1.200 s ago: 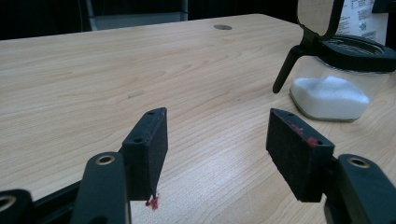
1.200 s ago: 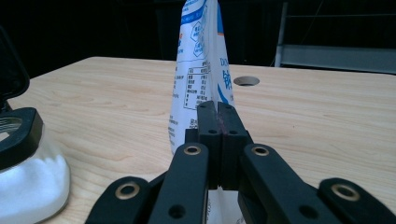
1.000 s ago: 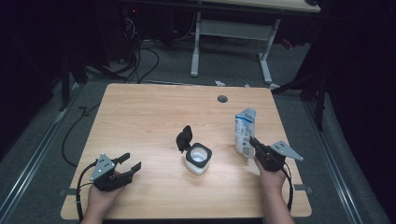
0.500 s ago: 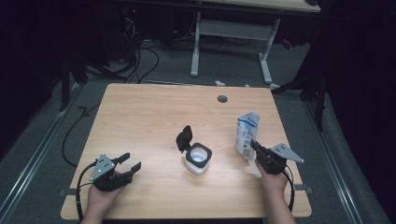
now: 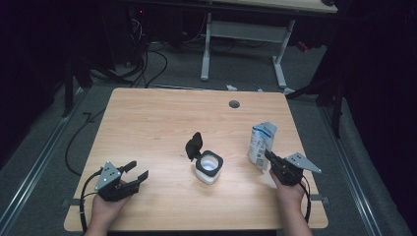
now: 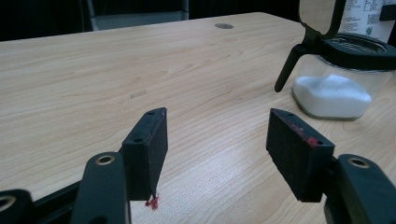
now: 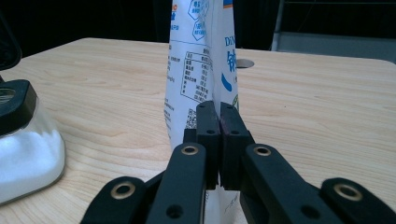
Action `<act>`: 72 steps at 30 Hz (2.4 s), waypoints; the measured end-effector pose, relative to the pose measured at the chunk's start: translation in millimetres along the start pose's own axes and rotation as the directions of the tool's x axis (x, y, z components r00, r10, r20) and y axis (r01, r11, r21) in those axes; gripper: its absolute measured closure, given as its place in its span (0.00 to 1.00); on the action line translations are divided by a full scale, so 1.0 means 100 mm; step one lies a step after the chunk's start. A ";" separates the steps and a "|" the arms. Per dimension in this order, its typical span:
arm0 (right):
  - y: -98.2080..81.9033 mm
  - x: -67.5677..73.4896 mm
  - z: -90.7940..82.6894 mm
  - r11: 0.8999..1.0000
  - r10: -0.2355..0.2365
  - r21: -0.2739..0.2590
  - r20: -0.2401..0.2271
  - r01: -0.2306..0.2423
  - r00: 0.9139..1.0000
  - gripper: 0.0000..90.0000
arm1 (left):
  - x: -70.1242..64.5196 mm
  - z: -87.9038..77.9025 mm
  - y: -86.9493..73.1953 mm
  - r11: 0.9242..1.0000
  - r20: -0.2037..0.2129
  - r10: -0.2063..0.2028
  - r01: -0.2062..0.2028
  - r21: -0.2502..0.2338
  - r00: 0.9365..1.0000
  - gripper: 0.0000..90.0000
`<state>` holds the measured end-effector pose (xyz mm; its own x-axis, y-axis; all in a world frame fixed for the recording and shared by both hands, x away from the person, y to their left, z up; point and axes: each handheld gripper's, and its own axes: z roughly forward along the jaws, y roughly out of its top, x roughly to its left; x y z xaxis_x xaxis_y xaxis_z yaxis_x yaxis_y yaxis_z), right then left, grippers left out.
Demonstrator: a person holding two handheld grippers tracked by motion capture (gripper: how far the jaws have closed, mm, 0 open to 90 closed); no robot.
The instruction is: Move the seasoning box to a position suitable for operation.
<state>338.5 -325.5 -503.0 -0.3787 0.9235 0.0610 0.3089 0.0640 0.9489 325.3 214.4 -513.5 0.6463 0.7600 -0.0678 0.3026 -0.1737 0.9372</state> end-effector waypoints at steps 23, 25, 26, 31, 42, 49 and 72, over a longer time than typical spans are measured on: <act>-0.03 0.02 -0.03 0.999 0.002 0.034 0.004 -0.002 1.000 0.80 | 0.00 0.00 0.00 1.000 0.003 -0.005 0.005 0.001 1.000 0.44; -0.03 0.02 -0.03 0.999 0.000 0.039 0.007 0.000 1.000 0.78 | 0.00 0.00 0.00 1.000 0.004 -0.008 0.008 0.000 1.000 0.44; -0.03 0.02 -0.03 0.999 0.000 0.041 0.008 -0.001 1.000 0.78 | 0.00 0.00 0.00 1.000 0.003 -0.010 0.010 0.002 1.000 0.44; -0.03 0.04 -0.04 0.999 -0.012 0.050 0.015 0.011 1.000 0.74 | 0.01 0.01 -0.01 1.000 0.005 -0.020 0.020 0.013 1.000 0.43; -0.07 0.06 -0.11 0.997 -0.033 0.077 0.033 0.030 0.999 0.72 | 0.00 0.02 -0.01 0.999 0.009 -0.030 0.029 0.019 1.000 0.43; -0.15 0.07 -0.21 0.995 -0.033 0.097 0.047 0.028 0.998 0.72 | 0.00 0.03 -0.01 0.999 0.007 -0.033 0.033 0.025 0.999 0.43; -0.37 0.22 -0.51 0.989 -0.054 0.140 0.051 0.046 0.997 0.71 | -0.05 0.09 -0.02 0.999 0.005 -0.019 0.019 0.051 1.000 0.43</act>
<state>274.2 -326.7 -520.5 -0.3498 0.9368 -0.0059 0.4098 0.1587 0.8982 327.6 205.4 -518.4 0.6439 0.7601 -0.0876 0.3501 -0.1909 0.9171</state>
